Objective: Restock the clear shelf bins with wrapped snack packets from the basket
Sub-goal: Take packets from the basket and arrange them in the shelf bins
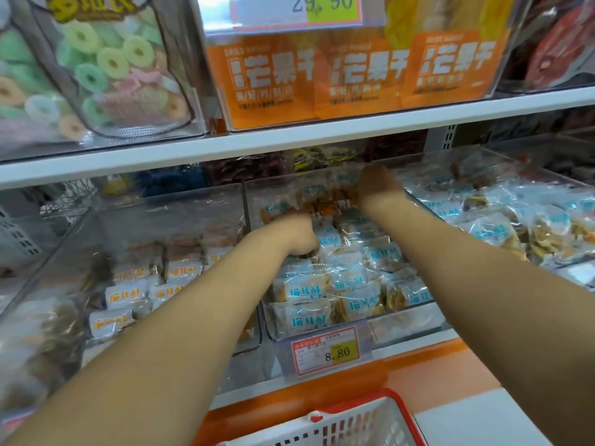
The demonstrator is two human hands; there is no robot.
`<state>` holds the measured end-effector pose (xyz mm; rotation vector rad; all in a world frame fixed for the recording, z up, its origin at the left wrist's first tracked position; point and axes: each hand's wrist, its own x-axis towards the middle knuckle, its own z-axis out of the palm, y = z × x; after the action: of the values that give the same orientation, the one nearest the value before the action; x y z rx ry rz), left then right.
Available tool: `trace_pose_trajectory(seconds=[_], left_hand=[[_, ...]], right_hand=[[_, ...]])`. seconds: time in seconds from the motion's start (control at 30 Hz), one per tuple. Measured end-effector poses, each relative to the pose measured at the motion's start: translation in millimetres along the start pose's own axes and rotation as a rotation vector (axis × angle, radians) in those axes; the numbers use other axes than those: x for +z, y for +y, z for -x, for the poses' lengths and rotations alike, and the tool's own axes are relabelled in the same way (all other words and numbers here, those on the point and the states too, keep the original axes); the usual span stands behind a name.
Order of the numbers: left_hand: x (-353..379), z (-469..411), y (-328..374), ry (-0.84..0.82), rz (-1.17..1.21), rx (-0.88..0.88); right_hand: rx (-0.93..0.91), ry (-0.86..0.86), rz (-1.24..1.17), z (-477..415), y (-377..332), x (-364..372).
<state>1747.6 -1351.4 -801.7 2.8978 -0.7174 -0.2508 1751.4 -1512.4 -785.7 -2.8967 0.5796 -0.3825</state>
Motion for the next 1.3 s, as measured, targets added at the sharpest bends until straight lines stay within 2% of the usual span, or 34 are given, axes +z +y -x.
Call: trace_pose_trajectory(seconds=[0.1, 0.27, 0.37, 0.47, 0.57, 0.63, 0.73, 0.83, 0.9, 0.97, 1.07, 1.17, 1.23, 1.3], left_hand=[[1, -1, 0, -0.009, -0.02, 0.0], [-2, 8, 2, -0.001, -0.057, 0.013], [-5, 28, 8, 0.067, -0.105, 0.053], [-5, 65, 20, 0.298, -0.043, 0.187], [13, 133, 34, 0.587, 0.247, 0.33], [37, 183, 34, 0.669, 0.439, 0.322], [88, 243, 18, 0.588, 0.63, 0.154], [144, 287, -4, 0.48, 0.759, -0.056], [180, 312, -21, 0.405, 0.757, -0.206], [212, 328, -39, 0.337, 0.689, -0.278], [238, 342, -60, 0.135, 0.567, -0.389], [254, 350, -74, -0.09, 0.404, -0.503], [253, 356, -78, -0.177, 0.464, -0.5], [248, 366, -79, -0.176, 0.569, -0.5]], right_hand=[[0.026, 0.087, 0.017, 3, -2, 4], [-0.102, -0.089, 0.103, 16, 3, 11], [-0.163, -0.161, 0.046, 36, 9, 2], [-0.194, -0.041, -0.103, 78, 16, -21], [-0.268, 0.055, -0.212, 145, 20, -38], [-0.348, 0.022, -0.183, 191, 23, -37], [-0.442, -0.077, -0.209, 248, 34, -21], [-0.419, -0.309, -0.325, 292, 45, 8], [-0.391, -0.458, -0.305, 315, 46, 36], [-0.365, -0.554, -0.276, 331, 42, 65], [-0.206, -0.684, -0.319, 349, 31, 106], [0.061, -0.796, -0.469, 371, 21, 147], [0.212, -0.865, -0.63, 385, 17, 168], [0.331, -0.921, -0.802, 394, 13, 181]])
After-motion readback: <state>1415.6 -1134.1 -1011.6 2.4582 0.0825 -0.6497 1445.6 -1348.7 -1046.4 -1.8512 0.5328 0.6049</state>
